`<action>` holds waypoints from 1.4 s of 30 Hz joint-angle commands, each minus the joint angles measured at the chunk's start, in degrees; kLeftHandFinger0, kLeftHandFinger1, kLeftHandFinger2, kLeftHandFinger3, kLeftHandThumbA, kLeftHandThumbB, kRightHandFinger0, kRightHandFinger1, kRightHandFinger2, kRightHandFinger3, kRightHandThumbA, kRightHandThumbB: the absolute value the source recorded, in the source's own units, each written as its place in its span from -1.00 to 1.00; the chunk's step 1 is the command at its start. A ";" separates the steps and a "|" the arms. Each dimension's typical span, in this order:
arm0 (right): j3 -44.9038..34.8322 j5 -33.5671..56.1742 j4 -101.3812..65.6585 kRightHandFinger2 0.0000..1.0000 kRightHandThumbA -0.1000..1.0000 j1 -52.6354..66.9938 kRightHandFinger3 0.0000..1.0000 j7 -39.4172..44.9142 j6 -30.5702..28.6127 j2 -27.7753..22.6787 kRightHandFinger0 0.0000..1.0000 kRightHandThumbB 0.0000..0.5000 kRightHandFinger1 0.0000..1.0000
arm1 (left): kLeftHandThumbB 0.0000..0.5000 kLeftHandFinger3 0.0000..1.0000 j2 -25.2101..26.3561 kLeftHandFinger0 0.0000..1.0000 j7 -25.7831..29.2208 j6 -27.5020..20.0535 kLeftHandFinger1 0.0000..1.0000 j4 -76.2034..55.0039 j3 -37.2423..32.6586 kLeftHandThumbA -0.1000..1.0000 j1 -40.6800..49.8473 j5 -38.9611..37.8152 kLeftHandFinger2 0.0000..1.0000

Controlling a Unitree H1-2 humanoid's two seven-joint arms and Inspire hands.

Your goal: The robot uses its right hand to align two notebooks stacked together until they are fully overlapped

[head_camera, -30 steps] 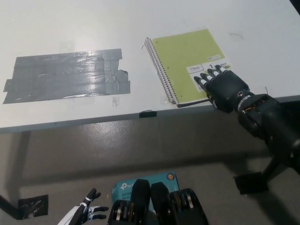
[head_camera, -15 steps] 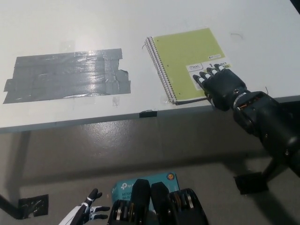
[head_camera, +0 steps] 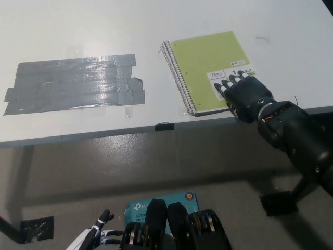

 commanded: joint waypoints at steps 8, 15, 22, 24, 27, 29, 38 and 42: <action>1.37 -1.49 1.81 1.00 1.00 -2.65 1.00 3.17 -0.74 0.17 1.00 0.63 1.00 | 1.00 1.00 1.22 0.70 -1.32 -0.19 0.57 -1.67 -0.66 1.00 -0.33 0.54 0.54; 1.86 -2.05 2.04 1.00 1.00 -2.57 1.00 3.00 -0.78 0.39 1.00 0.71 1.00 | 1.00 1.00 1.27 0.76 -1.13 -0.87 0.61 -1.41 -1.26 1.00 -0.16 1.09 0.55; 2.20 -2.51 2.63 1.00 1.00 -2.35 1.00 1.94 -1.08 0.54 1.00 0.69 1.00 | 1.00 1.00 1.28 0.71 -1.29 0.24 0.59 -1.44 -1.06 1.00 -0.18 0.61 0.54; 2.11 -2.51 2.30 1.00 1.00 -2.26 1.00 1.72 -1.09 0.51 1.00 0.65 1.00 | 1.00 1.00 1.53 0.65 -1.24 0.11 0.57 -1.50 -1.02 1.00 0.02 0.80 0.56; 1.58 -2.12 1.67 1.00 1.00 -2.72 1.00 2.58 -0.87 0.27 1.00 0.58 1.00 | 1.00 1.00 1.93 0.63 -1.25 -0.20 0.58 -1.34 -0.92 1.00 0.09 0.98 0.60; 0.99 -1.96 0.36 1.00 1.00 -3.42 1.00 3.33 -0.66 -0.44 1.00 0.51 1.00 | 1.00 1.00 2.05 0.65 -1.30 -0.57 0.58 -0.91 -0.79 1.00 0.08 0.88 0.56; -0.98 -1.70 -1.46 1.00 1.00 -7.42 1.00 0.79 -2.77 -1.71 1.00 0.55 1.00 | 1.00 1.00 2.41 0.58 -1.60 -1.24 0.52 0.04 -1.02 1.00 1.12 0.89 0.54; -1.19 -2.03 -2.25 1.00 1.00 -9.97 1.00 3.38 -2.60 -1.56 1.00 0.61 1.00 | 1.00 1.00 2.65 0.62 -1.63 -1.33 0.54 -0.24 -1.04 1.00 1.61 0.98 0.56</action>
